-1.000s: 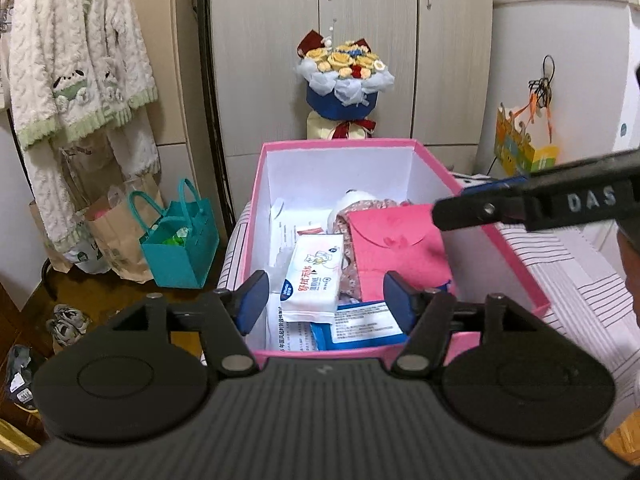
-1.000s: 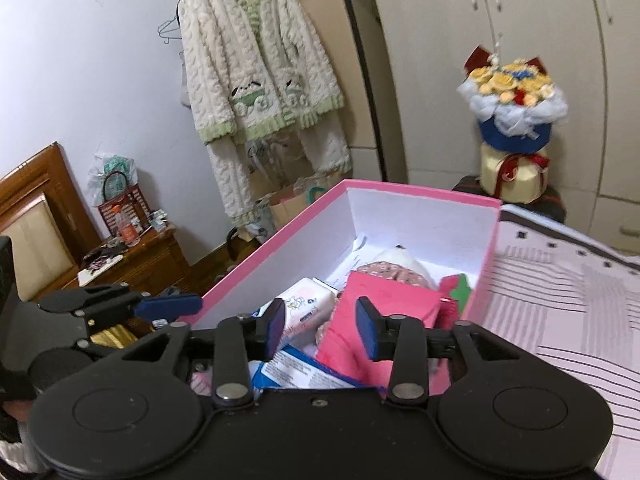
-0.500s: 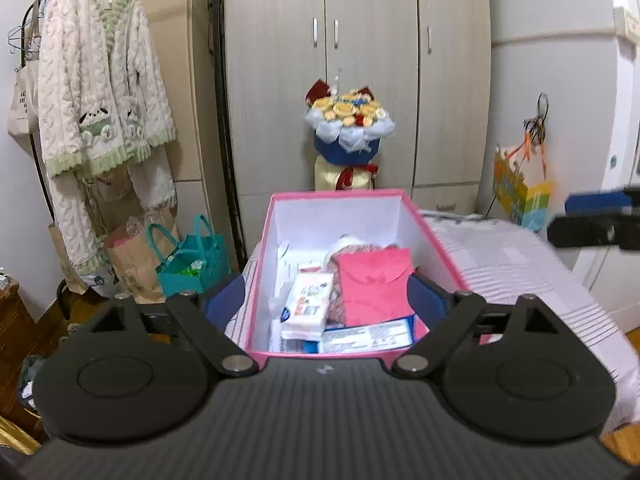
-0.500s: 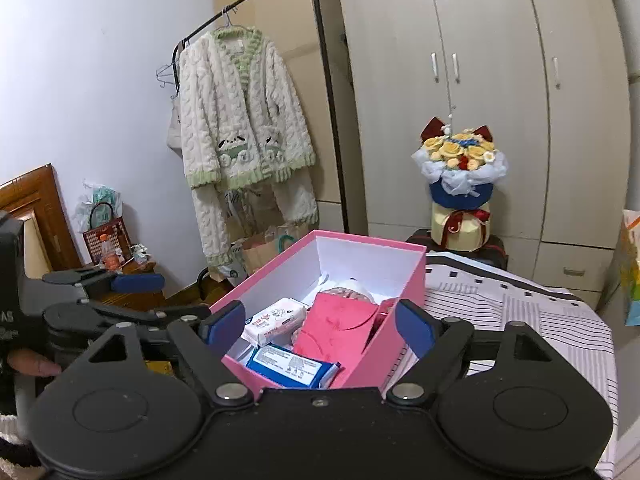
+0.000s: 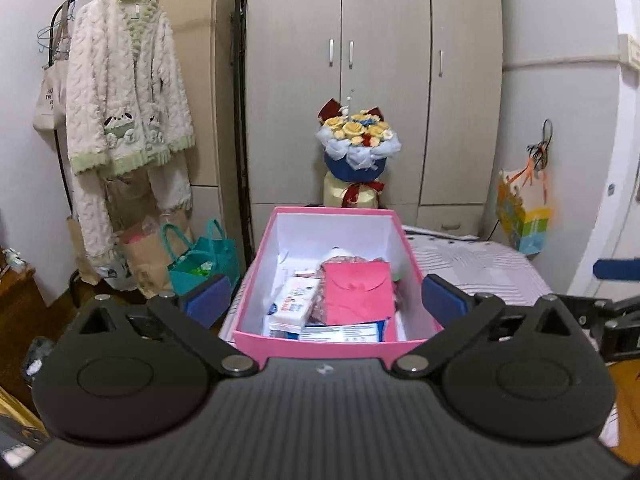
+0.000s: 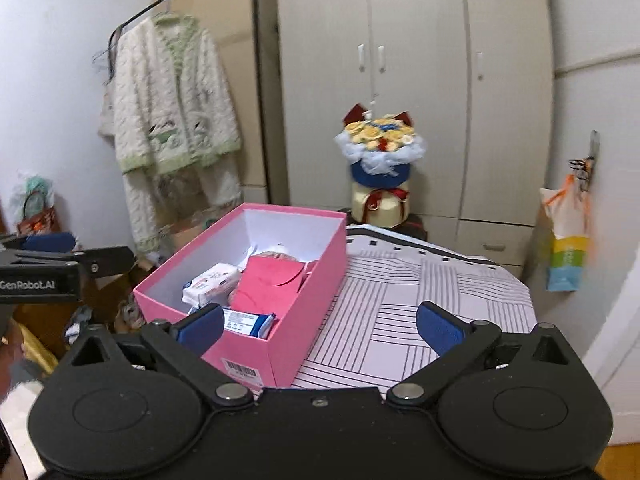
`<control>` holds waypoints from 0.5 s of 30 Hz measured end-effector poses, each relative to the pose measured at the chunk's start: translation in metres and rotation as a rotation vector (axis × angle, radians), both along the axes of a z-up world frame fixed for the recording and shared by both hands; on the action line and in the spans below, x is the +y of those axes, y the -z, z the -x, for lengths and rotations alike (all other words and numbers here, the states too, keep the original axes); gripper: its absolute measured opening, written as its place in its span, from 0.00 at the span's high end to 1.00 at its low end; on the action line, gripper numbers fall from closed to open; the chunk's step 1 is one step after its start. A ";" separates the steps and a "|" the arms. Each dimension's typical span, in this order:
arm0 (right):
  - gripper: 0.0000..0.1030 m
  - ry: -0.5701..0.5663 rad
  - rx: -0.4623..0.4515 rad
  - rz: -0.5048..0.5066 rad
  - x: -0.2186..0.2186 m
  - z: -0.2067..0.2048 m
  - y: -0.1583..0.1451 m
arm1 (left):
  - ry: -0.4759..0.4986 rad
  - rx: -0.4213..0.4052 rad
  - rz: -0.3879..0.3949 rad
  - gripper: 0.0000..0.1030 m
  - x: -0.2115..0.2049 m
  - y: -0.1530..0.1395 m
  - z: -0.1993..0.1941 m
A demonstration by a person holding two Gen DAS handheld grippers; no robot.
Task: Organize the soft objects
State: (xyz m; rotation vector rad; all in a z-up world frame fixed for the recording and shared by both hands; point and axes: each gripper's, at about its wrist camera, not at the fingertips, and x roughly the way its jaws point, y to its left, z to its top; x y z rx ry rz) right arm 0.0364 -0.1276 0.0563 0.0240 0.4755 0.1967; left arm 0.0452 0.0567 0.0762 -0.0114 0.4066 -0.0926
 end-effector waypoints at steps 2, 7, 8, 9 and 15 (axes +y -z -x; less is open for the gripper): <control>0.00 0.020 -0.014 -0.022 -0.005 0.009 0.004 | 0.015 -0.016 -0.001 0.00 -0.002 0.002 0.008; 0.00 0.087 -0.060 -0.018 -0.009 0.033 0.009 | -0.010 -0.063 -0.057 0.00 -0.015 0.011 0.027; 0.00 0.094 -0.070 -0.014 -0.011 0.039 0.010 | -0.016 -0.072 -0.068 0.00 -0.017 0.014 0.028; 0.00 0.099 -0.077 -0.011 -0.011 0.042 0.011 | -0.019 -0.077 -0.080 0.00 -0.019 0.016 0.029; 0.00 0.175 -0.081 -0.017 -0.012 0.049 0.019 | -0.011 -0.057 -0.103 0.00 -0.025 0.030 0.024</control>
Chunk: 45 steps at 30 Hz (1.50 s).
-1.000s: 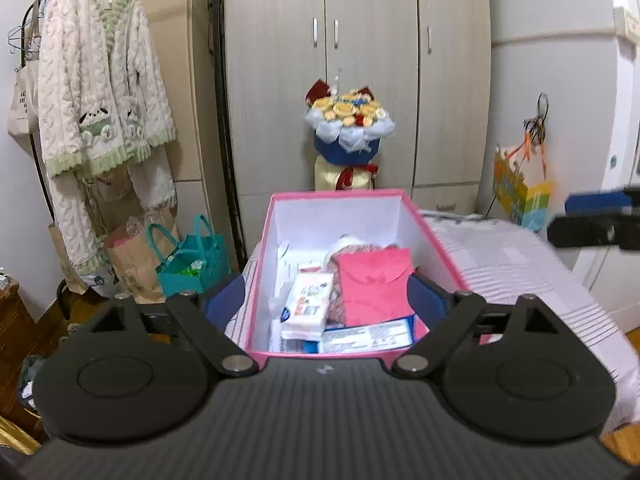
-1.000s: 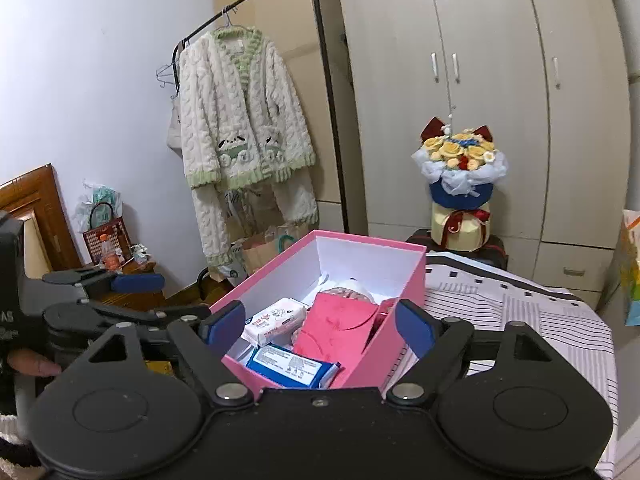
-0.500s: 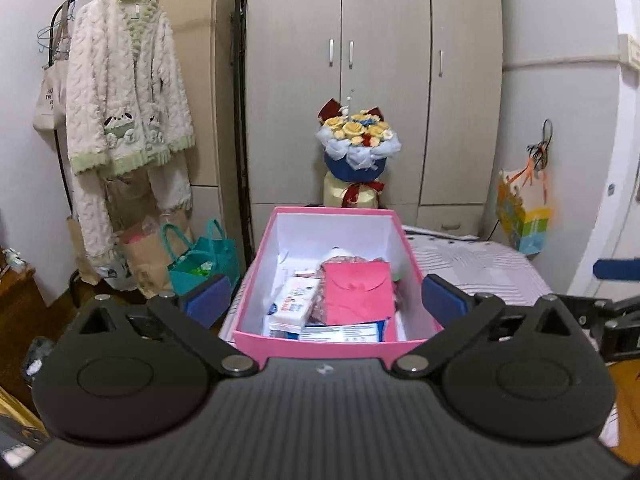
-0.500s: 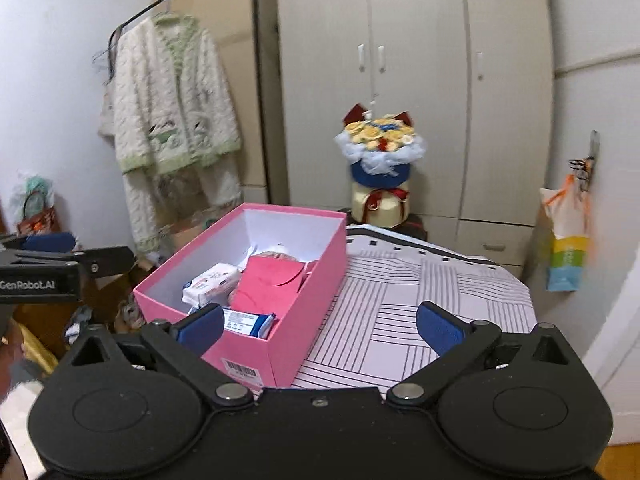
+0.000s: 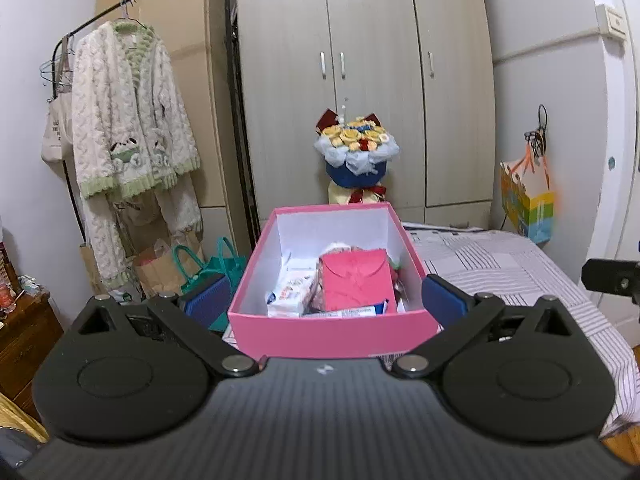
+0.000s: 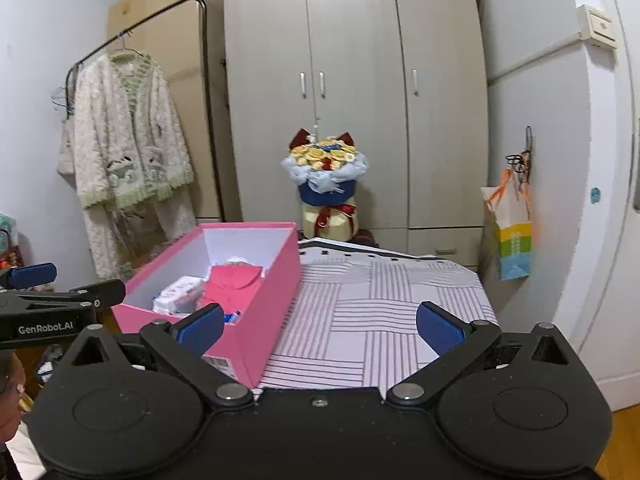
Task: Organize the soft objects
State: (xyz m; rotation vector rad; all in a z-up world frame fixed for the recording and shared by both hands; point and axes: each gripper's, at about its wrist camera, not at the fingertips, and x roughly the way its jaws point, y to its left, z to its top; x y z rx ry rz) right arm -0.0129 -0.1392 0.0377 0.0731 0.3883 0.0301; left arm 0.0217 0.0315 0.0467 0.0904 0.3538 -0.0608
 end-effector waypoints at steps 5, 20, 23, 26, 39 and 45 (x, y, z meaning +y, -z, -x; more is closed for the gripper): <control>0.00 0.034 0.004 0.015 0.002 0.001 0.002 | -0.002 0.021 0.014 0.00 0.002 0.004 -0.004; 0.00 0.019 0.042 0.051 0.013 -0.012 0.012 | -0.055 0.010 -0.012 0.00 0.000 0.023 -0.012; 0.00 0.012 0.043 0.056 0.015 -0.012 0.012 | -0.050 0.028 -0.018 0.00 0.000 0.026 -0.015; 0.00 0.025 0.040 0.059 0.015 -0.011 0.012 | -0.038 0.041 -0.017 0.00 -0.002 0.027 -0.015; 0.00 0.046 0.034 0.092 0.019 -0.011 0.007 | -0.035 0.070 -0.001 0.00 -0.011 0.026 -0.017; 0.00 0.085 0.028 0.089 0.016 -0.009 0.008 | -0.042 0.081 0.006 0.00 -0.011 0.027 -0.019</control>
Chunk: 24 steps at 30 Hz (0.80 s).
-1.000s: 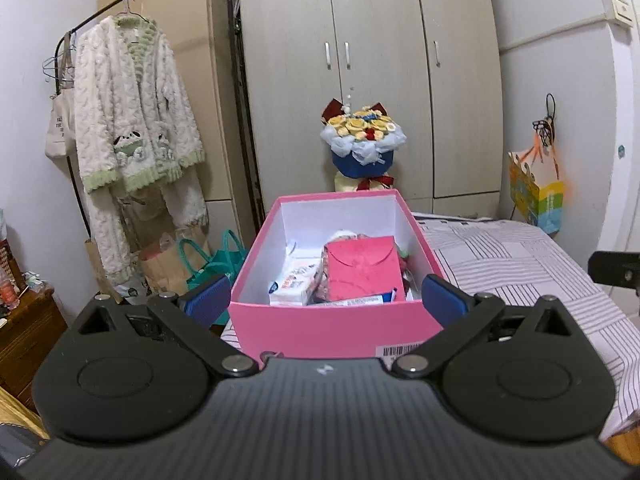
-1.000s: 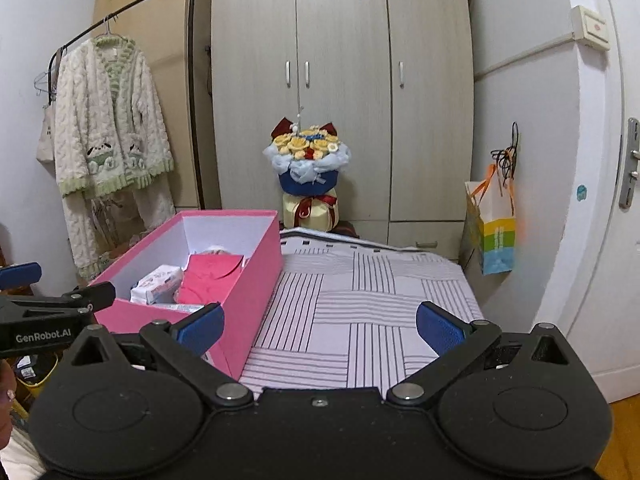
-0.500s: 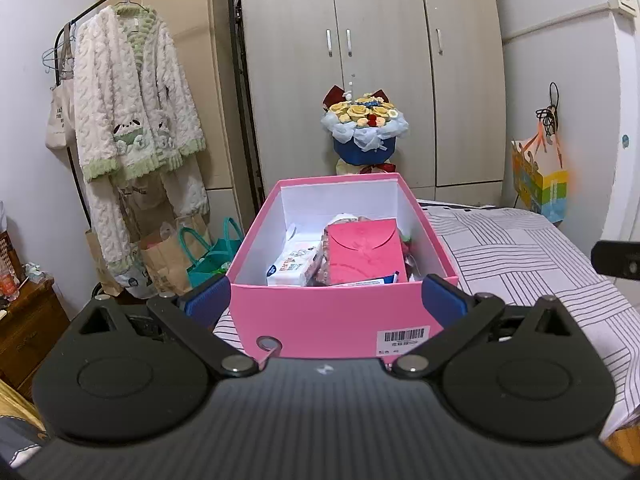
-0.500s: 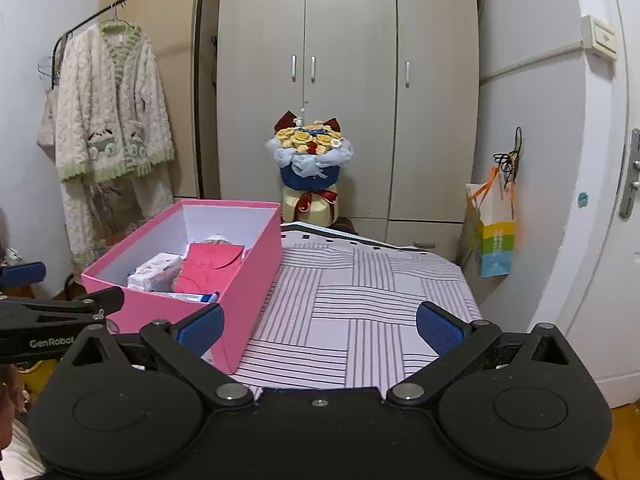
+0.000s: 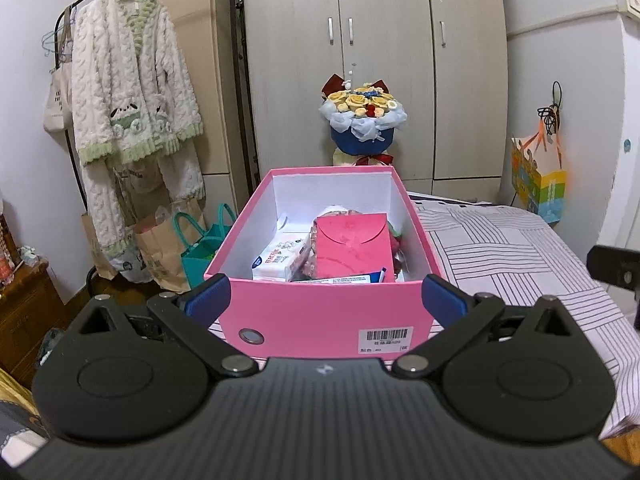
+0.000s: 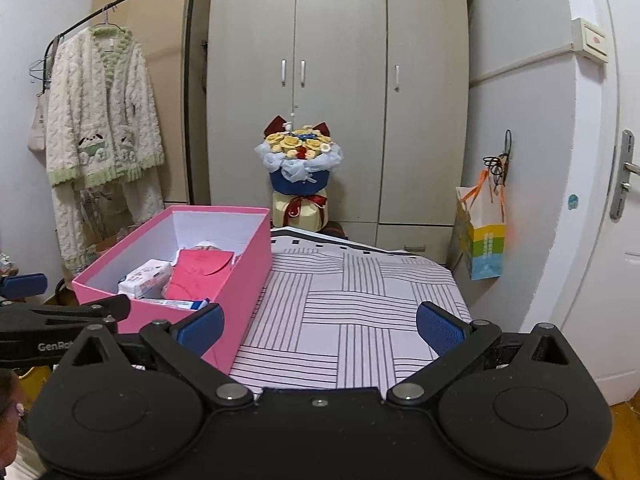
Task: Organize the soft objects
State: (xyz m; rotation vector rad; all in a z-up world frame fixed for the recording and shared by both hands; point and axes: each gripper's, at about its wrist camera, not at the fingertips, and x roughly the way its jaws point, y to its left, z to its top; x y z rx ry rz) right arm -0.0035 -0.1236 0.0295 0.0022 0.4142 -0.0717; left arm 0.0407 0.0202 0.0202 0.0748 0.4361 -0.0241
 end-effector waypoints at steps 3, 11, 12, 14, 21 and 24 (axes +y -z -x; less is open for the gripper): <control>0.00 0.018 0.001 -0.004 -0.004 0.001 0.001 | -0.004 -0.007 -0.023 0.00 -0.001 0.000 0.001; 0.00 0.038 0.008 -0.015 -0.009 0.004 0.003 | 0.007 -0.016 -0.019 0.00 -0.002 -0.002 0.006; 0.00 0.037 0.009 -0.014 -0.009 0.004 0.004 | 0.010 -0.018 -0.015 0.00 -0.002 -0.002 0.006; 0.00 0.037 0.009 -0.016 -0.010 0.003 0.004 | 0.014 -0.020 -0.010 0.00 -0.002 -0.003 0.007; 0.00 0.039 0.012 -0.020 -0.012 0.004 0.006 | 0.004 -0.048 -0.031 0.00 -0.004 -0.003 0.012; 0.00 0.041 0.012 -0.023 -0.013 0.002 0.006 | 0.002 -0.053 -0.035 0.00 -0.006 -0.004 0.012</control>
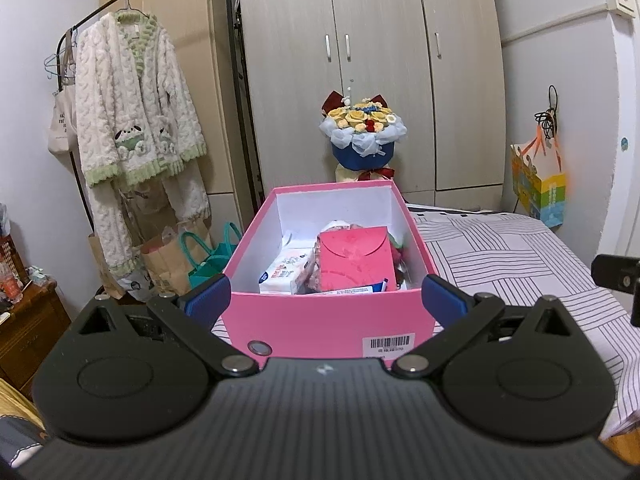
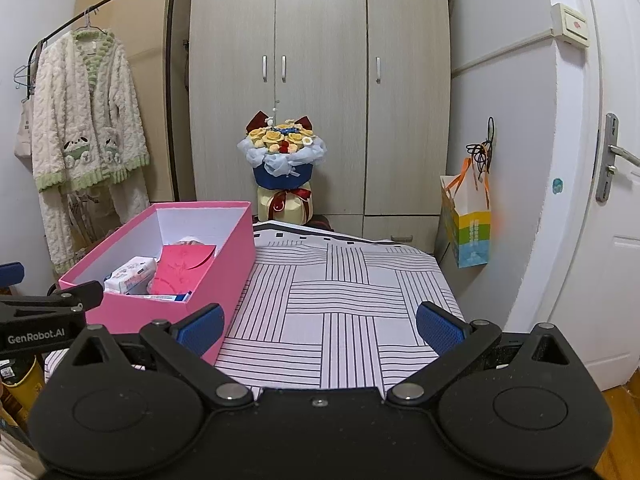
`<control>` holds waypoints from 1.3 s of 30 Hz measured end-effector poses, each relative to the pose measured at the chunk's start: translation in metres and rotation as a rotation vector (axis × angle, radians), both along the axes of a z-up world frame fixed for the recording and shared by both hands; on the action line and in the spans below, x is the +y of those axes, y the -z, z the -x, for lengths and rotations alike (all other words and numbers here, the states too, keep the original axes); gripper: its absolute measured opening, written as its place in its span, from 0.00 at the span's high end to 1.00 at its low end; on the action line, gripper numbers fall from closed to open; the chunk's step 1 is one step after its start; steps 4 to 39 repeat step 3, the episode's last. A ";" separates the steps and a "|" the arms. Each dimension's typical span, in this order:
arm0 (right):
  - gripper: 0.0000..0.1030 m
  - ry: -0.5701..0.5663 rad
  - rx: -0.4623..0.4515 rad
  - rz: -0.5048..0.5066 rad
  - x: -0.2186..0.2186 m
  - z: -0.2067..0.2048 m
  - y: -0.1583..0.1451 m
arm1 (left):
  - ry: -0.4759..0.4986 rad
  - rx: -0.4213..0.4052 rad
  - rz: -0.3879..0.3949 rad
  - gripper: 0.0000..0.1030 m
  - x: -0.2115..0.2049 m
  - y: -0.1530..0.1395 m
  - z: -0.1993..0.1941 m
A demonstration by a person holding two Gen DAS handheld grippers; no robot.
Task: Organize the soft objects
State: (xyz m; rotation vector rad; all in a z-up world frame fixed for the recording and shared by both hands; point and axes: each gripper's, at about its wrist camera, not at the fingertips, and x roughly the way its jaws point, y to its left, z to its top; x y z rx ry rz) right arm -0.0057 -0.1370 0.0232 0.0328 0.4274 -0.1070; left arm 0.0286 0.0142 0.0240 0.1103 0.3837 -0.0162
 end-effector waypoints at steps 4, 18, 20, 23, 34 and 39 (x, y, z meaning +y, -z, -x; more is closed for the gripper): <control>0.00 0.000 0.000 0.000 -0.001 0.000 0.000 | 0.000 0.001 0.001 0.00 0.000 -0.001 0.000; 0.00 0.000 0.000 0.000 -0.001 0.000 0.000 | 0.000 0.001 0.001 0.00 0.000 -0.001 0.000; 0.00 0.000 0.000 0.000 -0.001 0.000 0.000 | 0.000 0.001 0.001 0.00 0.000 -0.001 0.000; 0.00 0.000 0.000 0.000 -0.001 0.000 0.000 | 0.000 0.001 0.001 0.00 0.000 -0.001 0.000; 0.00 0.000 0.000 0.000 -0.001 0.000 0.000 | 0.000 0.001 0.001 0.00 0.000 -0.001 0.000; 0.00 0.000 0.000 0.000 -0.001 0.000 0.000 | 0.000 0.001 0.001 0.00 0.000 -0.001 0.000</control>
